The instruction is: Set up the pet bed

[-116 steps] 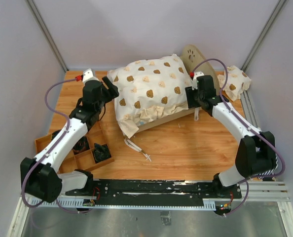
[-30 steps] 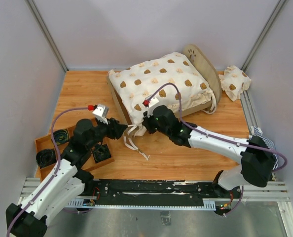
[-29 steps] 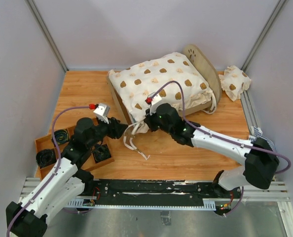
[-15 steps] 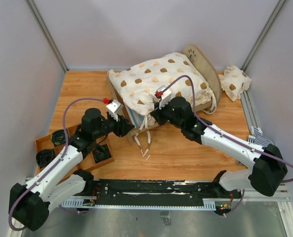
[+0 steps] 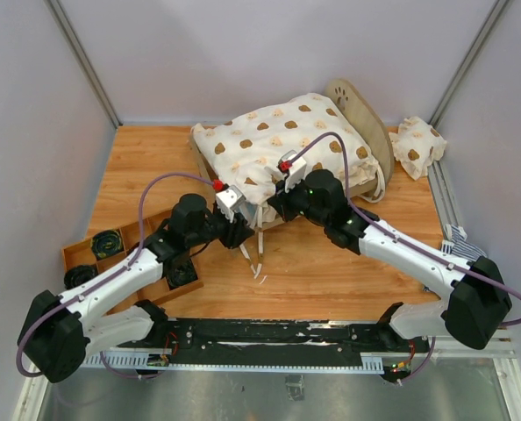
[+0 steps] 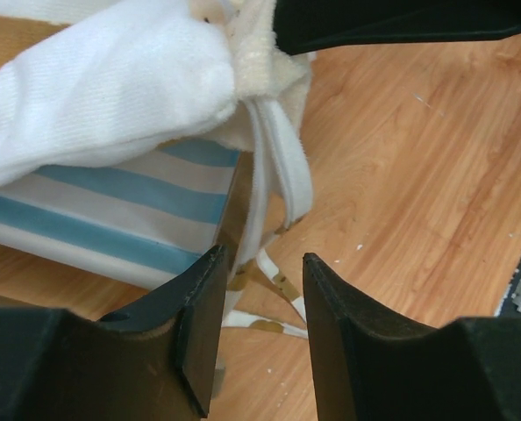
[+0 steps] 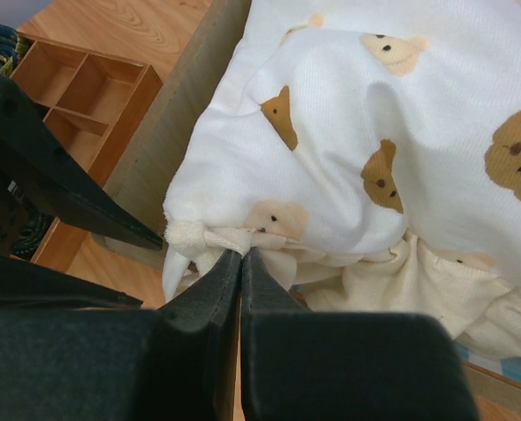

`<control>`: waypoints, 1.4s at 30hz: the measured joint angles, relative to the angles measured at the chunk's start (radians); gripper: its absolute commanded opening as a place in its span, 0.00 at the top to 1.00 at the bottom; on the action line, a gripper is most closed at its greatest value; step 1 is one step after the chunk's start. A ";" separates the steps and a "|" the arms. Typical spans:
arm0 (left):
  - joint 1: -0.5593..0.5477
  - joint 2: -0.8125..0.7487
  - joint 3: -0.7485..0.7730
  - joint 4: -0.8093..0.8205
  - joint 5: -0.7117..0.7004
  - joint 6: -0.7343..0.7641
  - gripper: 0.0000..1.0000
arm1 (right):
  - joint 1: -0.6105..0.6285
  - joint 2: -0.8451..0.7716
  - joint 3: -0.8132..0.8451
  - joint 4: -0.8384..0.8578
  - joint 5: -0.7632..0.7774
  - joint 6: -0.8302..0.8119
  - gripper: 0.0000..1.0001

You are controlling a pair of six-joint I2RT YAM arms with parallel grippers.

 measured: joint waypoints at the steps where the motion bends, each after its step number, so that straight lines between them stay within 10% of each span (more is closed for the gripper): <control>1: -0.001 0.008 0.002 0.004 -0.014 0.008 0.57 | 0.000 0.000 0.000 0.000 -0.002 0.000 1.00; 21: -0.009 0.093 0.005 0.077 -0.012 0.052 0.69 | -0.026 -0.009 -0.008 0.019 -0.015 0.022 1.00; 27: -0.017 0.111 0.005 0.084 -0.018 0.050 1.00 | -0.026 -0.010 -0.013 0.024 -0.023 0.030 1.00; 42: -0.020 0.017 0.231 0.013 -0.150 0.199 1.00 | -0.058 -0.042 -0.064 0.068 -0.023 0.044 1.00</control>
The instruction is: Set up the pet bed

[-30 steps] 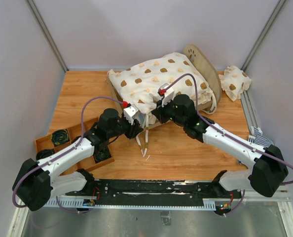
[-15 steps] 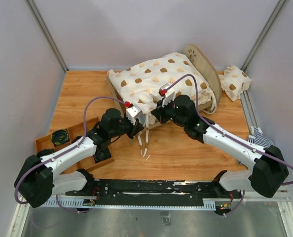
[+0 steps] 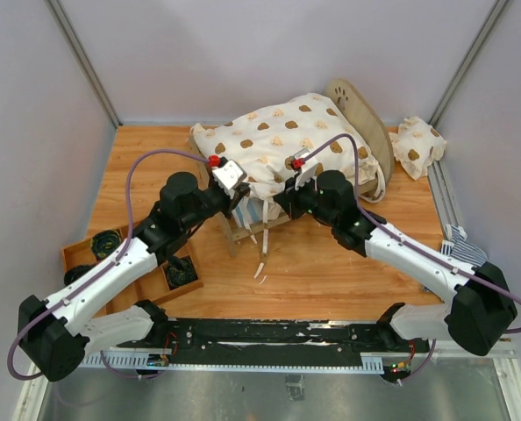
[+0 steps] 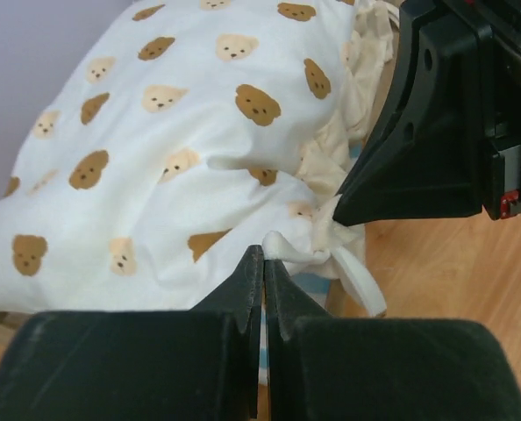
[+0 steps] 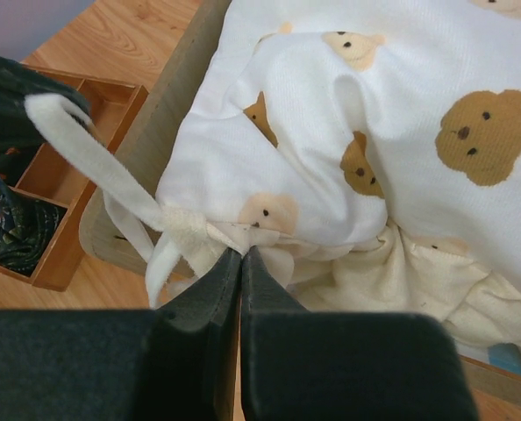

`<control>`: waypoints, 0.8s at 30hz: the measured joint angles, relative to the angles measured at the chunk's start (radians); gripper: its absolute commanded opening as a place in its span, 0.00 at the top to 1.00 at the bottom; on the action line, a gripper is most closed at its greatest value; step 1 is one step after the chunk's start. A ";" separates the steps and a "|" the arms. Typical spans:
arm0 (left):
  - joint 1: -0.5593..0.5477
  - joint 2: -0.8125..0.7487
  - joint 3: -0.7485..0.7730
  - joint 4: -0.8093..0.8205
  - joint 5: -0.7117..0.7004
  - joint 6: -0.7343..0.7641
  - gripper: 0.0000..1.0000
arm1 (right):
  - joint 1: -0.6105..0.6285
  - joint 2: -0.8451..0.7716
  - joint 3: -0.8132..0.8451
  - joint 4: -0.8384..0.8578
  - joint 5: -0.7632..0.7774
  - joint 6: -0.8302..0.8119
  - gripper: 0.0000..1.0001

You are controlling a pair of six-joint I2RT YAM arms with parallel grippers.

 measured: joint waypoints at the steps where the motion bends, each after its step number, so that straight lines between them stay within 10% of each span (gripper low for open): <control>1: 0.000 -0.002 0.011 -0.007 -0.005 0.019 1.00 | 0.000 0.000 -0.002 0.003 -0.001 0.001 1.00; 24: 0.000 -0.032 0.189 -0.309 -0.043 0.303 1.00 | 0.000 -0.017 -0.012 0.046 -0.029 0.024 1.00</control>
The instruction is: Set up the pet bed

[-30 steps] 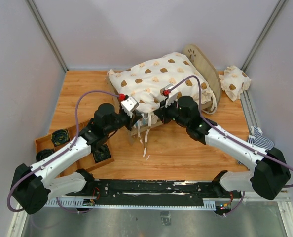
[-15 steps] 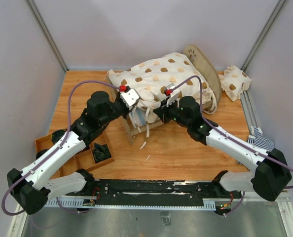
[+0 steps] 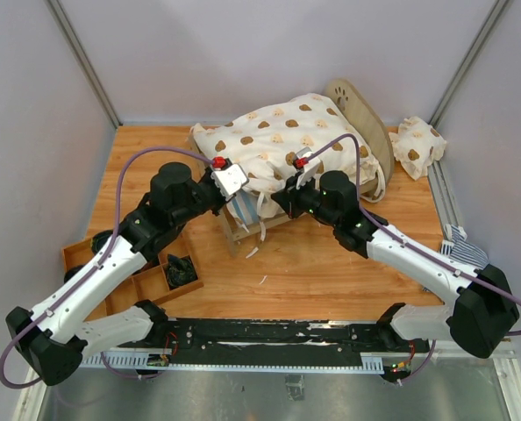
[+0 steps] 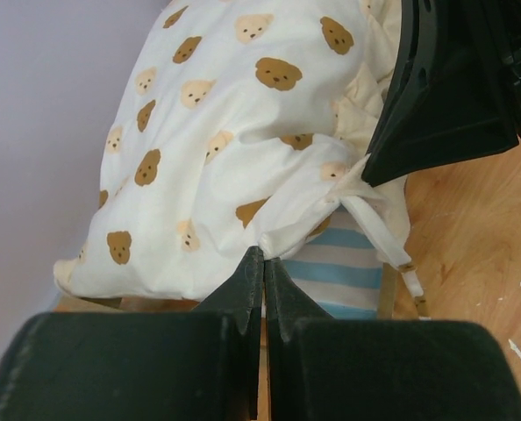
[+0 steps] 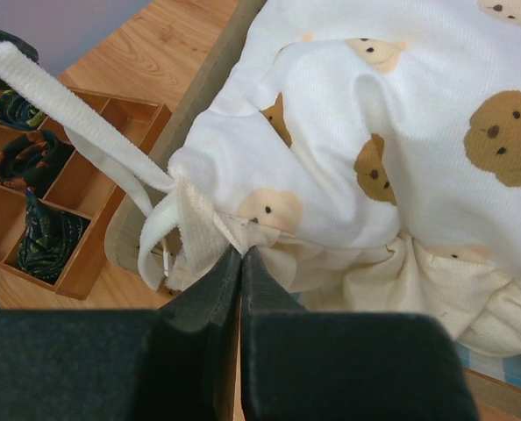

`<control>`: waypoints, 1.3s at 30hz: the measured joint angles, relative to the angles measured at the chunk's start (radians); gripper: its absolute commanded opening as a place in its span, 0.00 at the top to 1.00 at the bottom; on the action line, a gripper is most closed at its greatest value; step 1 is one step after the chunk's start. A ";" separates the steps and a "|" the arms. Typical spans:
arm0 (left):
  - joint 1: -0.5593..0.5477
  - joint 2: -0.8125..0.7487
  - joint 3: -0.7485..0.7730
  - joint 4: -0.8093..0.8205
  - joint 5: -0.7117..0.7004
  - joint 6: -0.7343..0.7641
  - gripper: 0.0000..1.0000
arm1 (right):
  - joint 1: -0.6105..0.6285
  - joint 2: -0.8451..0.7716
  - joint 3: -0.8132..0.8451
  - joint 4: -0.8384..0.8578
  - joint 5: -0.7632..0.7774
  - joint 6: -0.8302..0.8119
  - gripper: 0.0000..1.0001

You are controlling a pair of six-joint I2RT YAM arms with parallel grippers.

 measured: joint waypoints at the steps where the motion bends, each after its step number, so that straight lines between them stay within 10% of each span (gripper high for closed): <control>1: 0.000 -0.003 0.000 -0.002 -0.002 0.006 1.00 | 0.000 0.000 0.000 0.002 0.000 0.001 1.00; 26: -0.001 -0.011 0.017 -0.040 -0.042 0.112 1.00 | 0.000 0.028 0.000 0.017 -0.017 0.005 1.00; 39: -0.001 -0.120 -0.282 0.137 0.037 -0.267 1.00 | 0.000 0.063 0.003 -0.010 -0.016 0.003 1.00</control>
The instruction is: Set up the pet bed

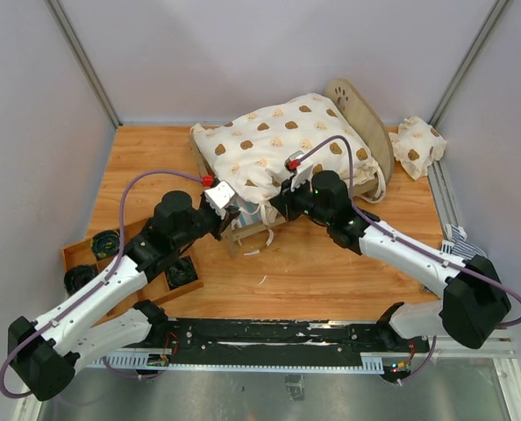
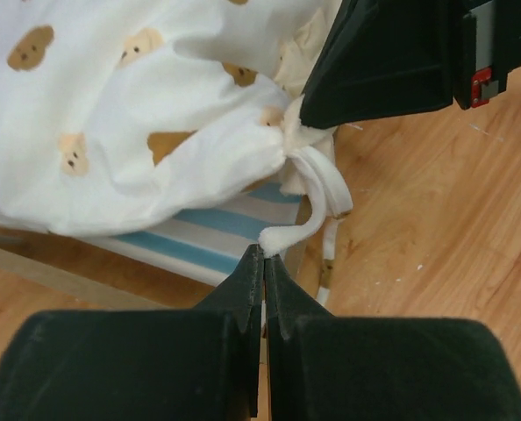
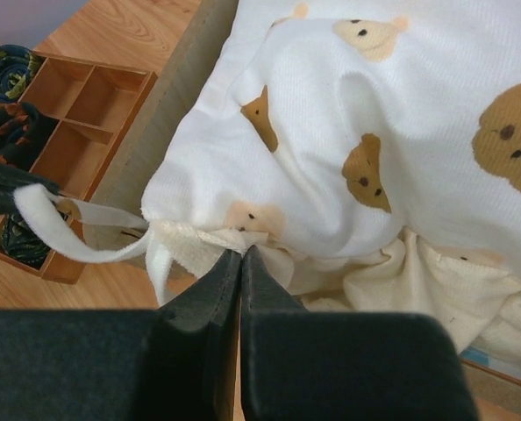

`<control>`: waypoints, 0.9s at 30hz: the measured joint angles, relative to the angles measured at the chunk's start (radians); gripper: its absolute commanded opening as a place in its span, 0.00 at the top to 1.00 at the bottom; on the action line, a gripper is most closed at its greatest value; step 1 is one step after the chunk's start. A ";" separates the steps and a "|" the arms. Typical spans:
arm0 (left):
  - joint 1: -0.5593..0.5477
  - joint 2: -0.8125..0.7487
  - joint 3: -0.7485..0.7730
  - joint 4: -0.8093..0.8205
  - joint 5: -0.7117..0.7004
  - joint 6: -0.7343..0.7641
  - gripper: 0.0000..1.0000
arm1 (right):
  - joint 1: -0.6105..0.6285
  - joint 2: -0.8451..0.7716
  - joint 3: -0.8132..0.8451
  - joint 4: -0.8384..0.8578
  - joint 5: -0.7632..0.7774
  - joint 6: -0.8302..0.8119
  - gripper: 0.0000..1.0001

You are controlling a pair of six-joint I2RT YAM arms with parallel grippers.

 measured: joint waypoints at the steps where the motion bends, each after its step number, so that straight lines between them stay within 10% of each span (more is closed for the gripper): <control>1: 0.000 -0.003 -0.023 0.015 -0.006 -0.032 1.00 | 0.000 0.003 0.003 -0.003 0.000 0.000 1.00; 9: 0.000 -0.014 -0.129 0.121 -0.128 -0.206 0.94 | -0.006 0.051 0.050 -0.010 0.000 -0.007 0.99; 19: 0.000 0.017 -0.183 0.209 -0.292 -0.291 0.95 | -0.006 0.143 0.151 -0.119 0.017 -0.041 0.51; 27: 0.000 0.063 -0.204 0.237 -0.347 -0.346 0.94 | -0.006 -0.048 0.051 -0.205 0.060 -0.005 0.47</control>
